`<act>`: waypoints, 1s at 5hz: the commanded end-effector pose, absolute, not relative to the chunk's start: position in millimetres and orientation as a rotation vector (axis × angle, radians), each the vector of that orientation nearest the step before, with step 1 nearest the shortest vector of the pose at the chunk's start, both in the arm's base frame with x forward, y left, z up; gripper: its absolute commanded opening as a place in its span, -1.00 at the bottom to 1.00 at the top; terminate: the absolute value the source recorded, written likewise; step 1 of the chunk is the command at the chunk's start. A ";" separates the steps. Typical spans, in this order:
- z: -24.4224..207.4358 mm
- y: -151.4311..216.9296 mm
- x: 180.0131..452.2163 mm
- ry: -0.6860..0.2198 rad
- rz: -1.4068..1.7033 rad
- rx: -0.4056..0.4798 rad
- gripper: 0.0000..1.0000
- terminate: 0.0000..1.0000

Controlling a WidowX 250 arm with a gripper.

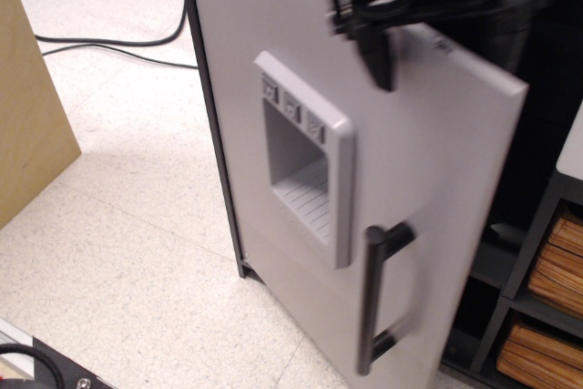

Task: Close fridge

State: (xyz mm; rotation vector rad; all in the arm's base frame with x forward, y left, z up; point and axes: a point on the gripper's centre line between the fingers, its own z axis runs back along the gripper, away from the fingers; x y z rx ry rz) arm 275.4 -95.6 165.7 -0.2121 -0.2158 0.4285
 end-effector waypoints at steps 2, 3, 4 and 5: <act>182.4 -78.6 235.1 -0.288 0.289 -0.213 1.00 -1.00; 162.9 -65.5 228.6 -0.313 0.282 -0.142 1.00 -1.00; 122.1 -60.7 235.0 -0.276 0.286 -0.029 1.00 -1.00; 93.0 -67.2 245.3 -0.309 0.242 0.017 1.00 -1.00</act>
